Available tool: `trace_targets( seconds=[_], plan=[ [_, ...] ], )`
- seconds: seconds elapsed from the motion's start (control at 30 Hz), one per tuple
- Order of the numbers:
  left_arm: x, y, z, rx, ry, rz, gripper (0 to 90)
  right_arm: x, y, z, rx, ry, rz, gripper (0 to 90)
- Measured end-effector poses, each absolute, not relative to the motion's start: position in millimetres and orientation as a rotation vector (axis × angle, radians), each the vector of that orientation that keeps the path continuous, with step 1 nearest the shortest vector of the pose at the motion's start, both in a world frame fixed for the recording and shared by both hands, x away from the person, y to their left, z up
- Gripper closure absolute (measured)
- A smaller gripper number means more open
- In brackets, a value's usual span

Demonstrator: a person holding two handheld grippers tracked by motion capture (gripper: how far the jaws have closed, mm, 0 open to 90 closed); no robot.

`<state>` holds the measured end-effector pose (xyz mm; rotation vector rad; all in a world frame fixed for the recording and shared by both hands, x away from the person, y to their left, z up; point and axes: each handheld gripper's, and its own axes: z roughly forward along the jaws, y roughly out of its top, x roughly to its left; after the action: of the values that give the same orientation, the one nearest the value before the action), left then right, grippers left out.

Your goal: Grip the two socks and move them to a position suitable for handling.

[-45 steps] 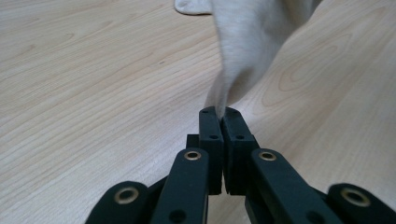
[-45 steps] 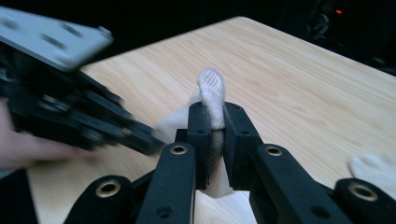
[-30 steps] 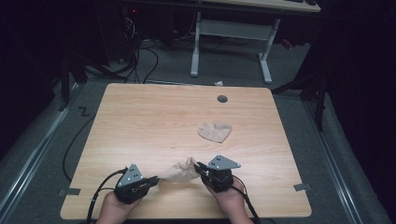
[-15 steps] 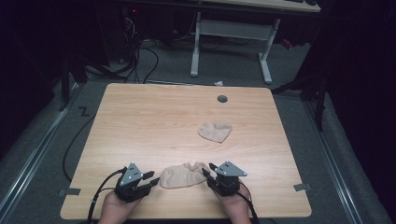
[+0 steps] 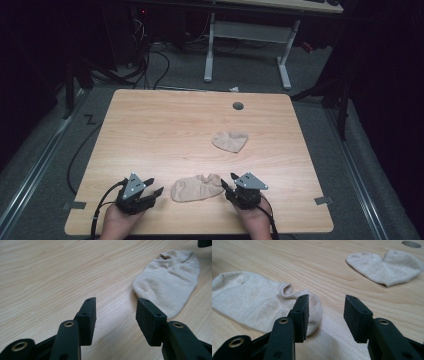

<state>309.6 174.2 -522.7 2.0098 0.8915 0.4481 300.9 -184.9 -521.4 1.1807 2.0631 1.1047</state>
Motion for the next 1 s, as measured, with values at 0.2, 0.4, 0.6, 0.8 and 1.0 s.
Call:
trace_targets(
  seconds=[0.2, 0.4, 0.6, 0.8, 1.0],
  plan=[
    [314.7, 183.8, -524.6, 1.986, 0.921, 0.434, 46.6, 303.2, -184.7, -521.3, 1.212, 2.066, 1.113, 54.1],
    [318.2, 190.1, -524.4, 1.984, 0.923, 0.459, 46.0, 315.8, -184.9, -515.3, 1.222, 2.089, 1.044, 51.4],
    [320.9, 194.1, -524.5, 1.969, 0.93, 0.448, 45.4, 349.2, -183.3, -499.1, 1.234, 2.106, 0.985, 48.2],
    [320.2, 194.9, -523.1, 1.965, 0.919, 0.435, 45.3, 384.6, -175.3, -488.7, 1.243, 2.099, 0.921, 48.2],
    [320.7, 196.0, -523.7, 1.966, 0.925, 0.422, 45.3, 416.2, -172.5, -492.4, 1.297, 2.117, 0.891, 48.6]
  ],
)
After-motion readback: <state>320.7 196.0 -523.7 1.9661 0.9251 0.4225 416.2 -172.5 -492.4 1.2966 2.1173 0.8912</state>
